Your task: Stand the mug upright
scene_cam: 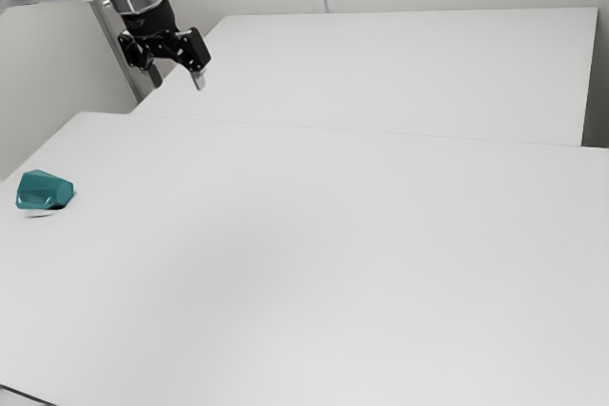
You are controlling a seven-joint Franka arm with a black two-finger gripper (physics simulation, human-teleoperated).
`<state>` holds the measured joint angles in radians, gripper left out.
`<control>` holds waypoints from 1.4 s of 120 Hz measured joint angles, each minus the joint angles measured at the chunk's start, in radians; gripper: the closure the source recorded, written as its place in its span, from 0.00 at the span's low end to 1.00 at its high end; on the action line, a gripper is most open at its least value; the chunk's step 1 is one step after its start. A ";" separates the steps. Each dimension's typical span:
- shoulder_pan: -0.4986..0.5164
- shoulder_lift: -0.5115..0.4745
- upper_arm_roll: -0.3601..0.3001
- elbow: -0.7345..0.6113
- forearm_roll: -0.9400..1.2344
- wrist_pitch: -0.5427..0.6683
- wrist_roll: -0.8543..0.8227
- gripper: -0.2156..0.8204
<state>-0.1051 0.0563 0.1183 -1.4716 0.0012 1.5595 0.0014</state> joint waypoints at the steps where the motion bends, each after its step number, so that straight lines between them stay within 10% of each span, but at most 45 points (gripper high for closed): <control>1: 0.000 0.000 0.001 0.000 0.000 0.000 0.000 0.22; 56: 0.150 -0.005 0.000 -0.005 0.000 -0.020 0.000 0.23; 96: 0.198 0.012 0.149 0.000 -0.002 -0.025 0.051 0.23; 168: 0.697 0.156 0.017 0.082 -0.040 0.004 0.351 0.23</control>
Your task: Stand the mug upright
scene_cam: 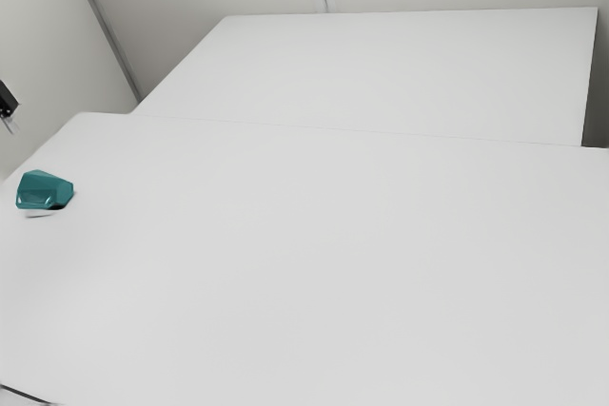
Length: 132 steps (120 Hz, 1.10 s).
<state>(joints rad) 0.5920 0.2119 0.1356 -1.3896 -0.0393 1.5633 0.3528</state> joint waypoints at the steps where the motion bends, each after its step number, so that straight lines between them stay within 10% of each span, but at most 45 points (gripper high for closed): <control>1: 0.004 0.004 -0.001 0.005 -0.003 0.000 0.005 0.23; 44: 0.309 0.195 -0.136 0.191 -0.125 0.006 0.231 0.23; 81: 0.659 0.422 -0.460 0.368 -0.190 0.046 0.437 0.23; 132: 0.727 0.720 -0.631 0.624 -0.207 0.141 0.677 0.23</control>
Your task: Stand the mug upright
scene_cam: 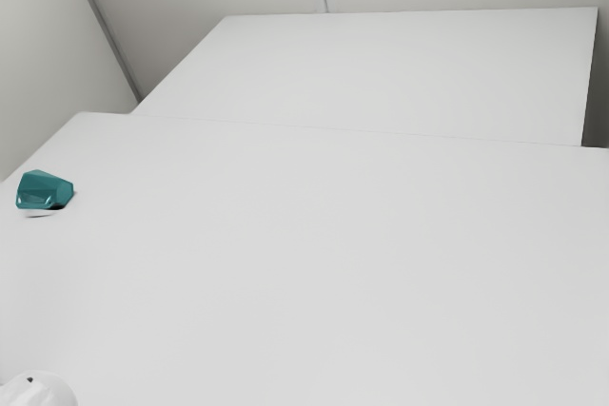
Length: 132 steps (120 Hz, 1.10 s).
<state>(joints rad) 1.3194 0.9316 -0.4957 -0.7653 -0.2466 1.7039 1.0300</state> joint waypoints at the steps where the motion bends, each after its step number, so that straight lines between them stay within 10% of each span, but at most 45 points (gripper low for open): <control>1: -0.001 0.006 -0.001 0.004 -0.001 0.002 0.004 0.23; 132: -0.032 0.225 -0.028 0.063 -0.172 0.103 0.297 0.24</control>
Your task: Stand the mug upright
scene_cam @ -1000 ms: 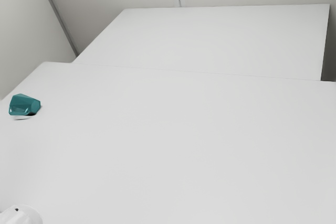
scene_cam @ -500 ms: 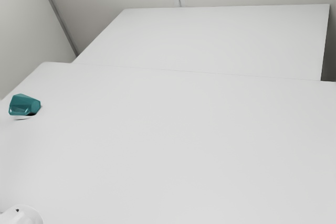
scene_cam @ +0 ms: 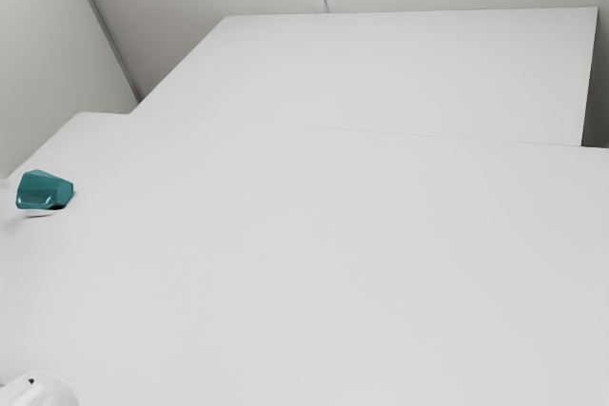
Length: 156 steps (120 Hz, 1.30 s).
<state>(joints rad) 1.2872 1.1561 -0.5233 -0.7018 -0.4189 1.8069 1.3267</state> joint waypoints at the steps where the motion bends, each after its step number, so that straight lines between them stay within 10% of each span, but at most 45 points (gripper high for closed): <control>1: 0.001 0.001 0.000 0.000 -0.003 0.000 0.002 0.24; 156: -0.063 0.063 0.000 -0.056 -0.059 0.095 0.187 0.30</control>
<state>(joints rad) 1.2238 1.2186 -0.5229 -0.7579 -0.4776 1.9021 1.5137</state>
